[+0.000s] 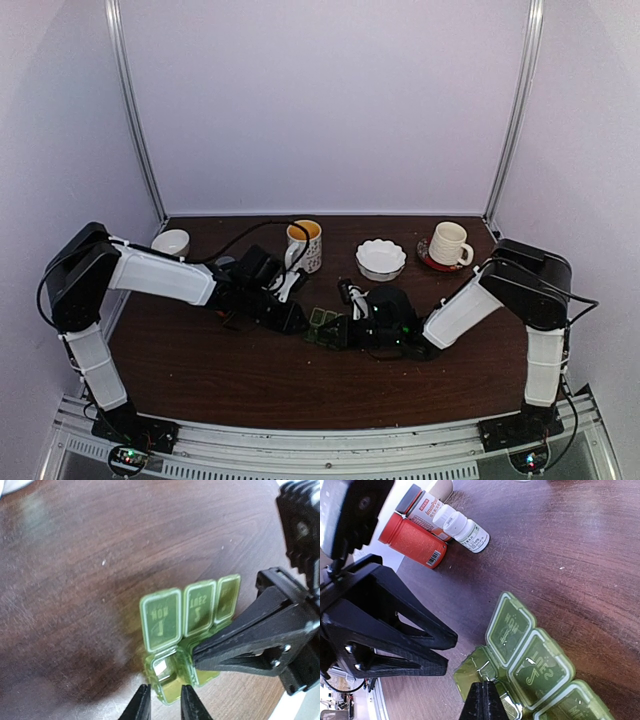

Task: Sort the pills into containers
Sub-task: Pick up the pill bottle from the center of the board.

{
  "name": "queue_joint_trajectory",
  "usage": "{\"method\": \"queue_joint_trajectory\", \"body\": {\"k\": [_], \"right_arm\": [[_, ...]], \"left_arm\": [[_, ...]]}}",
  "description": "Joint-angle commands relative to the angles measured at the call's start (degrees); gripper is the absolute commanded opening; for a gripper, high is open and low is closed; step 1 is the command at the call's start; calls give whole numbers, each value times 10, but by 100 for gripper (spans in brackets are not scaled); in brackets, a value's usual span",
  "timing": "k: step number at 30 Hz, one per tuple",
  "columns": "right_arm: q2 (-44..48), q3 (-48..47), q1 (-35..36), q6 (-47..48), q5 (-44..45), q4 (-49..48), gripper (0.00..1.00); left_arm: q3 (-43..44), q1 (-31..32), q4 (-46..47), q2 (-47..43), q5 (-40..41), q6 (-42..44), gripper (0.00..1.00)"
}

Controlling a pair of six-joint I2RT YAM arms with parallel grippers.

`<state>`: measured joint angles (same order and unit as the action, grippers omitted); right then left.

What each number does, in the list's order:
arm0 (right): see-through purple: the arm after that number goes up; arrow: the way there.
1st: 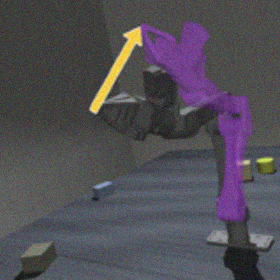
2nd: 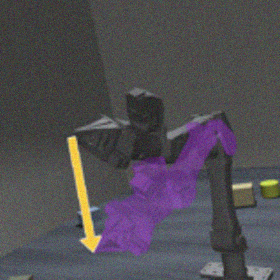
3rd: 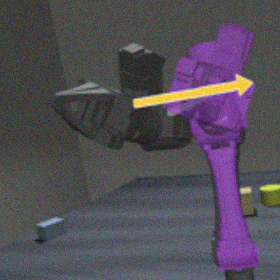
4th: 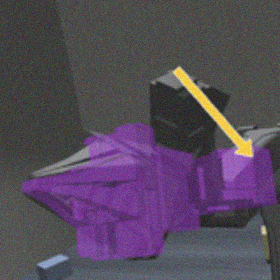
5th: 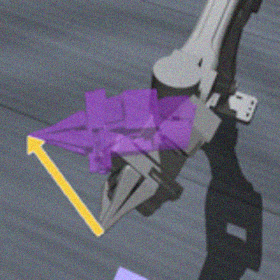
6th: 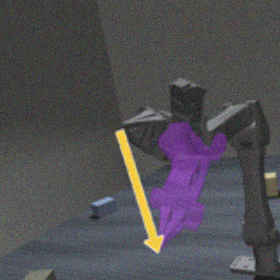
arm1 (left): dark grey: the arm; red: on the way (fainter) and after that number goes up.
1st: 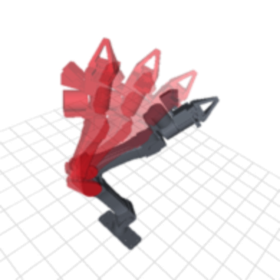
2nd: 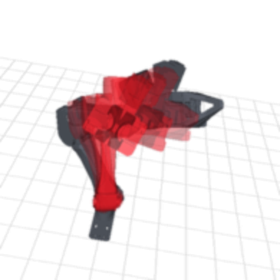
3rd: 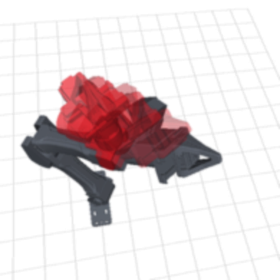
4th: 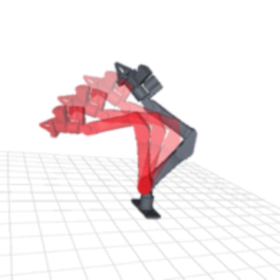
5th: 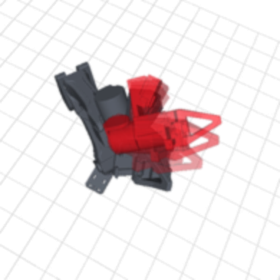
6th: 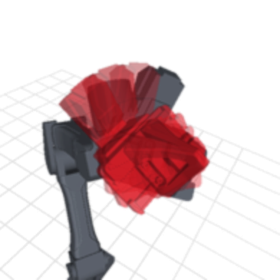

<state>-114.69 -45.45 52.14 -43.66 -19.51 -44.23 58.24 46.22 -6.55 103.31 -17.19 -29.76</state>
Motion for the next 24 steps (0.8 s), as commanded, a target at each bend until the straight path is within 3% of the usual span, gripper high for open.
{"method": "queue_joint_trajectory", "body": {"k": [1,24], "right_arm": [[4,0,2,10,8,32,0],[65,-34,2,23,-16,39,0]], "left_arm": [[-17,1,23,15,-6,-2,23],[-15,1,32,32,-20,-2,19]]}}
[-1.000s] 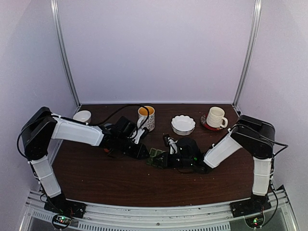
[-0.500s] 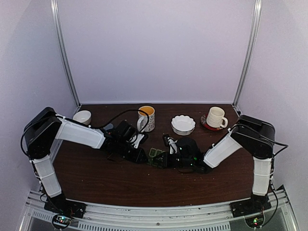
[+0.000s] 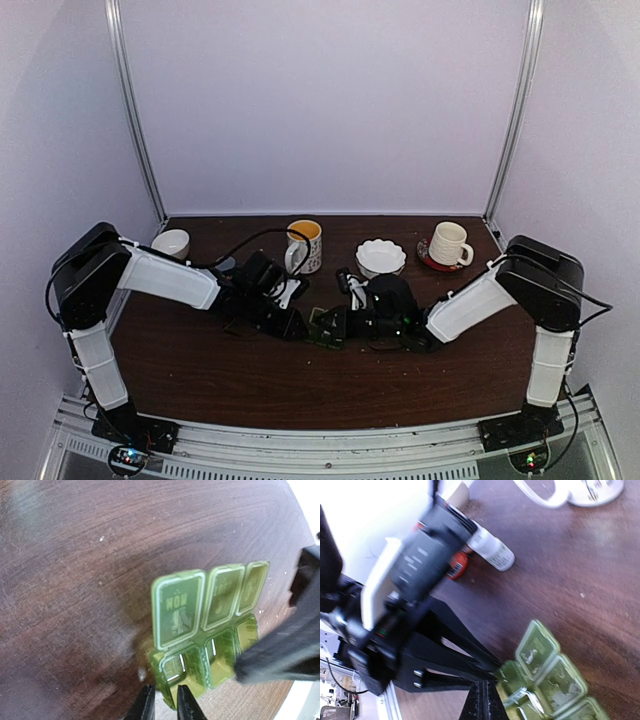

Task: Sort the pills into containers
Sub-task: Pick up the pill bottle from the center of the board.

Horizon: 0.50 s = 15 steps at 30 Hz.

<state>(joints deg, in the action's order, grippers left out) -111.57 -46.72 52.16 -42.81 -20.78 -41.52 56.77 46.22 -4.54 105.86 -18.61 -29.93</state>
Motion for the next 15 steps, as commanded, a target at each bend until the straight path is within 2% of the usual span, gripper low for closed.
{"method": "queue_joint_trajectory", "body": {"k": [1,11,15], "right_arm": [[33,-24,3,17,-5,19,0],[-68,-27,5,0,-10,21,0],[-69,-19,4,-1,-7,12,0]], "left_arm": [[0,1,12,6,-6,0,19],[7,1,6,6,-7,2,18],[11,1,3,3,-8,2,18]]}}
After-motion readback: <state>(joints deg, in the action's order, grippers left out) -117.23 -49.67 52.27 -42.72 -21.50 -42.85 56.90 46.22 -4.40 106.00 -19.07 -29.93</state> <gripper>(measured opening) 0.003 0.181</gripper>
